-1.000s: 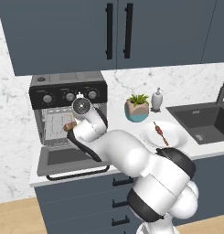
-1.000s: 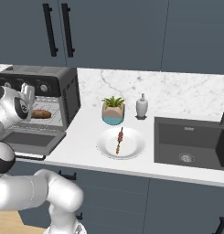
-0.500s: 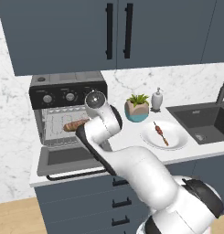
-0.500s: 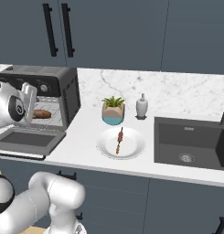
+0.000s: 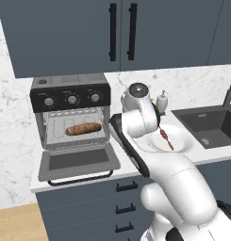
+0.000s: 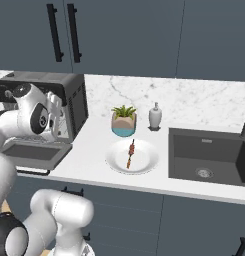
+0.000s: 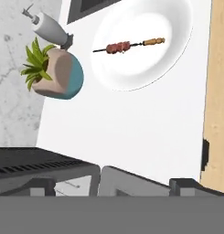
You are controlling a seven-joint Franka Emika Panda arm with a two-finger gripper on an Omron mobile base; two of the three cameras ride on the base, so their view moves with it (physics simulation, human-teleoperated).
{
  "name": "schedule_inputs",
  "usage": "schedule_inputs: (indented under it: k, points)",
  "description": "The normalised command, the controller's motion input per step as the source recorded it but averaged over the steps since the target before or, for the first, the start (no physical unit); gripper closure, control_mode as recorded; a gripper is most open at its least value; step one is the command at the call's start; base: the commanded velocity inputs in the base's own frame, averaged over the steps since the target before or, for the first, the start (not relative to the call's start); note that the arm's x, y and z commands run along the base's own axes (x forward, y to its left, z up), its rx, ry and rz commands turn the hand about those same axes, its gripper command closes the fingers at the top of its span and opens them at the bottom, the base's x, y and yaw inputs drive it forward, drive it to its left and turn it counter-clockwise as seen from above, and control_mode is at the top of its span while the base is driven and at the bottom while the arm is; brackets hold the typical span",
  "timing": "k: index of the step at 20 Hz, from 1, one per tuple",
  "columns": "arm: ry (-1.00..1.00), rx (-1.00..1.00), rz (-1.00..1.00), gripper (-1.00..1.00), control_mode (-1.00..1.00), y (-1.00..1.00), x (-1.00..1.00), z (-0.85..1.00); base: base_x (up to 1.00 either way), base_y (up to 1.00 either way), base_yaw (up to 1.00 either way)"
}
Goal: Pick up the kebab skewer and baguette bread, and place them inside the toaster oven. Close the toaster oven door and start by setting the timer.
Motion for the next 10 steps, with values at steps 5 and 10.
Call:
schedule_inputs:
  k: [5,10]
  points:
    - [0.10,-0.12,0.24,-1.00,-1.00,-0.83,0.00,0.02,0.00,0.00,0.00]
    - [0.08,-0.15,0.46,-1.00,-1.00,-0.44,0.22,-0.08,0.00,0.00,0.00]
